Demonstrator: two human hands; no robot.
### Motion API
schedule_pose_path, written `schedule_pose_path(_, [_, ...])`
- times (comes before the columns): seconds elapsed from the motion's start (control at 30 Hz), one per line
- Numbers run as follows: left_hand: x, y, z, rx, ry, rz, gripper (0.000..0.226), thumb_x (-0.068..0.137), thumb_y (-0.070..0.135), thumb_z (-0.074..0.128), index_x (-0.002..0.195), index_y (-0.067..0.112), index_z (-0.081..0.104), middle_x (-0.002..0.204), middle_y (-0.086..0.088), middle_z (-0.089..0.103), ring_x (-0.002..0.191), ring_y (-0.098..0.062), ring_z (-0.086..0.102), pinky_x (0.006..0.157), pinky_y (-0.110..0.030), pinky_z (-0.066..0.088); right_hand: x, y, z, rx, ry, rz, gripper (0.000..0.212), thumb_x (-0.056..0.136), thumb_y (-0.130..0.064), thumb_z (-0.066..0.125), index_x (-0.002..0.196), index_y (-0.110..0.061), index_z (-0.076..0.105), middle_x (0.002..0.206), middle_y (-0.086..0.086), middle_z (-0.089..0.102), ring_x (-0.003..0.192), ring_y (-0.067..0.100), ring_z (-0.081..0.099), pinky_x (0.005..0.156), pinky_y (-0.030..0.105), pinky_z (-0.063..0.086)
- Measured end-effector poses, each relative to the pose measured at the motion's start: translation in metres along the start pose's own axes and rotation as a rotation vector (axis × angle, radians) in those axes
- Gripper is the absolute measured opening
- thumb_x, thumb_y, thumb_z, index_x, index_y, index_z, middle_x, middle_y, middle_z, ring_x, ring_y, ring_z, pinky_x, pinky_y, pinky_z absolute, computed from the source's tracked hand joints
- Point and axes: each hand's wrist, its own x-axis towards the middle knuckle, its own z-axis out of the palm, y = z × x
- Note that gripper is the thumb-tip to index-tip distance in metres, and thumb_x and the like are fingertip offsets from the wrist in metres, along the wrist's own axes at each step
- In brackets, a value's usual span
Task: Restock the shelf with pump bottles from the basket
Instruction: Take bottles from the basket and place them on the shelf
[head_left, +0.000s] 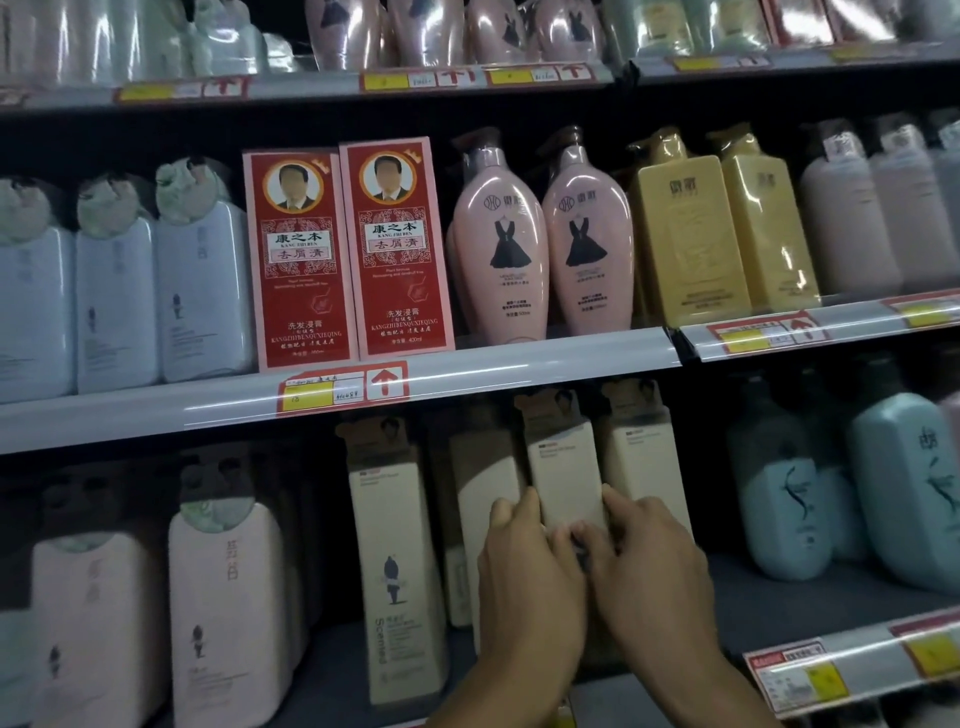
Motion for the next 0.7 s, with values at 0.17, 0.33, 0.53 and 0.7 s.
schedule_pose_path(0.17, [-0.002, 0.001, 0.0, -0.07, -0.033, -0.028, 0.009, 0.098, 0.027, 0.053, 0.089, 0.029, 0.055, 0.091, 0.009, 0.045, 0.074, -0.006, 0.056, 0.063, -0.014, 0.044, 0.001, -0.002, -0.002, 0.017, -0.02, 0.018, 0.03, 0.095, -0.036, 0.06, 0.121, -0.022, 0.061, 0.103, -0.002, 0.058, 0.096, 0.02, 0.058, 0.07, 0.03, 0.038])
schedule_pose_path(0.33, [-0.01, -0.001, -0.005, -0.105, -0.052, -0.056, 0.034, 0.097, 0.033, 0.056, 0.131, 0.033, 0.054, 0.107, 0.011, 0.047, 0.089, -0.011, 0.061, 0.079, -0.025, 0.055, -0.006, 0.003, -0.002, 0.103, 0.022, 0.04, 0.036, 0.091, -0.039, 0.064, 0.124, -0.024, 0.057, 0.104, -0.008, 0.056, 0.085, 0.009, 0.047, 0.071, 0.028, 0.034])
schedule_pose_path(0.53, [-0.011, -0.022, -0.048, -0.156, 0.137, -0.019, 0.033, 0.088, 0.023, 0.067, 0.11, 0.041, 0.051, 0.095, 0.016, 0.051, 0.078, -0.005, 0.057, 0.068, -0.024, 0.052, -0.037, -0.027, 0.0, 0.122, 0.001, -0.208, 0.037, 0.091, -0.042, 0.062, 0.125, -0.031, 0.053, 0.089, -0.016, 0.047, 0.072, 0.002, 0.05, 0.068, 0.025, 0.041])
schedule_pose_path(0.7, [-0.006, -0.041, -0.066, -0.176, 0.147, -0.024, 0.028, 0.09, 0.013, 0.062, 0.1, 0.039, 0.056, 0.094, 0.017, 0.058, 0.082, 0.002, 0.06, 0.066, -0.014, 0.049, -0.024, -0.064, 0.023, 0.024, -0.178, -0.195, 0.06, 0.096, -0.045, 0.05, 0.149, -0.032, 0.025, 0.088, -0.006, 0.069, 0.083, 0.014, 0.065, 0.076, 0.033, 0.054])
